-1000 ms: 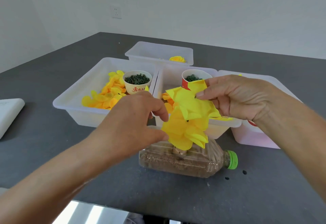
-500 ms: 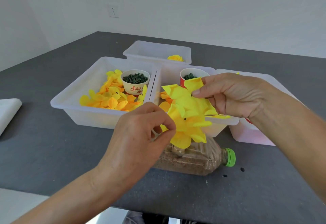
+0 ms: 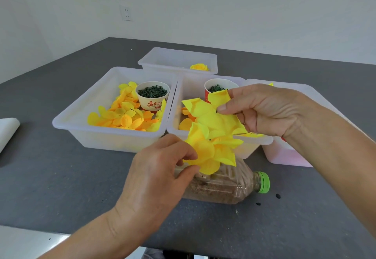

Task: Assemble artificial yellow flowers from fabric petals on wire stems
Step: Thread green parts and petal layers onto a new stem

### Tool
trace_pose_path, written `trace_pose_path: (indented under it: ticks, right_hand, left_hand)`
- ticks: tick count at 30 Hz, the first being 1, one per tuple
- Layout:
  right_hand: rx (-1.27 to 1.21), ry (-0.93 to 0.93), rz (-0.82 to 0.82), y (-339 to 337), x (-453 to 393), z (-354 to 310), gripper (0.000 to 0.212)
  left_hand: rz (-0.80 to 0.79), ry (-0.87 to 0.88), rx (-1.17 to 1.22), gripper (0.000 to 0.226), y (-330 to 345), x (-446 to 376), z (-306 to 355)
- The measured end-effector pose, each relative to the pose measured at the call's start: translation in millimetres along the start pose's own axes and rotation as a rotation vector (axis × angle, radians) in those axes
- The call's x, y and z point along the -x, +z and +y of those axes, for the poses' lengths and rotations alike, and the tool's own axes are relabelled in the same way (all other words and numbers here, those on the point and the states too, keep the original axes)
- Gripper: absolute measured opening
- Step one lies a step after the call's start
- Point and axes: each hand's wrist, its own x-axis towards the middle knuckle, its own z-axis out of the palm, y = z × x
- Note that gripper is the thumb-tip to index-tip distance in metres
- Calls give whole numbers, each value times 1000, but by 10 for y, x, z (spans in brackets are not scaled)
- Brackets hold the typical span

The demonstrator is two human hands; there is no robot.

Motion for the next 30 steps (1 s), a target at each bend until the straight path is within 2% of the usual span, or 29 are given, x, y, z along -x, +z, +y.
trace_pose_path:
  ticks: [4, 9, 15, 20, 22, 24, 27, 28, 30]
  right_hand:
    - [17, -5, 8, 4, 9, -1, 33]
    - [25, -7, 7, 15, 18, -1, 36]
    - [33, -12, 6, 17, 21, -9, 38]
    - [30, -18, 15, 22, 0, -12, 31]
    - [34, -20, 18, 18, -2, -12, 28]
    - [36, -26, 20, 11, -1, -5, 32]
    - [23, -33, 20, 12, -1, 5, 32]
    - [22, -34, 21, 12, -3, 8, 32]
    - [27, -32, 26, 10, -10, 13, 33]
  left_hand:
    - [79, 87, -105, 3, 14, 13, 48]
    - [213, 237, -153, 13, 22, -1, 143]
    - [95, 460, -328, 10, 106, 29, 82]
    - [64, 462, -282, 6, 145, 39, 21]
    - [79, 375, -150, 12, 125, 62, 24]
    - [143, 207, 13, 16, 67, 60, 16]
    - [280, -228, 277, 9, -30, -1, -33]
    - [287, -393, 411, 14, -36, -24, -66]
    - [189, -687, 642, 15, -35, -45, -132]
